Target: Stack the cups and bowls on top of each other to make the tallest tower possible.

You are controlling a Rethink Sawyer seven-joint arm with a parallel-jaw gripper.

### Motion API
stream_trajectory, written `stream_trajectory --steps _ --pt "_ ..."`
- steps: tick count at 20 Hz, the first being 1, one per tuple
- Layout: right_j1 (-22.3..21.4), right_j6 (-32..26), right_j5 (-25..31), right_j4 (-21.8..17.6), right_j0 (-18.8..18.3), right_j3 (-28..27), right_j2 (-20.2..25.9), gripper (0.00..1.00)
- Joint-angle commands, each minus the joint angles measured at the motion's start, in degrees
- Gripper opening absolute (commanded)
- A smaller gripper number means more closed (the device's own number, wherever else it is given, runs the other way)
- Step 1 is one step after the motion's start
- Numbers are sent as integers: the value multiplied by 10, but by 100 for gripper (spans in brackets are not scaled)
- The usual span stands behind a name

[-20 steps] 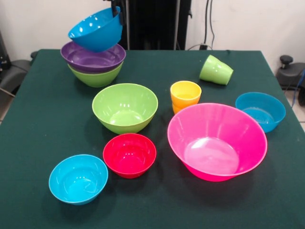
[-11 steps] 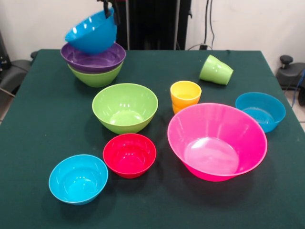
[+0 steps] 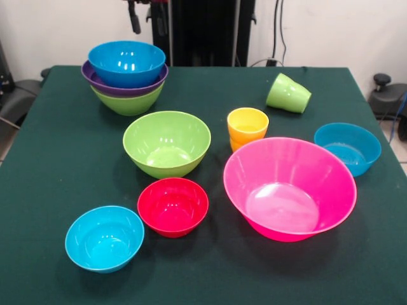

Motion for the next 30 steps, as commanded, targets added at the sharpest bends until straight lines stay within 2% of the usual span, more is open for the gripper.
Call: stream_trajectory --steps 1,8,11,15,19,22,26,30 --pt "14 -24 -50 -39 12 -20 22 100" --pt "10 -23 -35 -18 22 -10 29 100" --pt "0 -7 -25 -6 56 -11 28 100" --pt "-11 32 -10 12 119 -15 13 100" --pt "-50 30 37 71 149 -5 24 100" --pt "-73 28 54 98 175 -7 20 100" --pt "-63 55 38 90 223 -22 -21 100" --pt "-3 90 6 50 279 -66 -79 100"
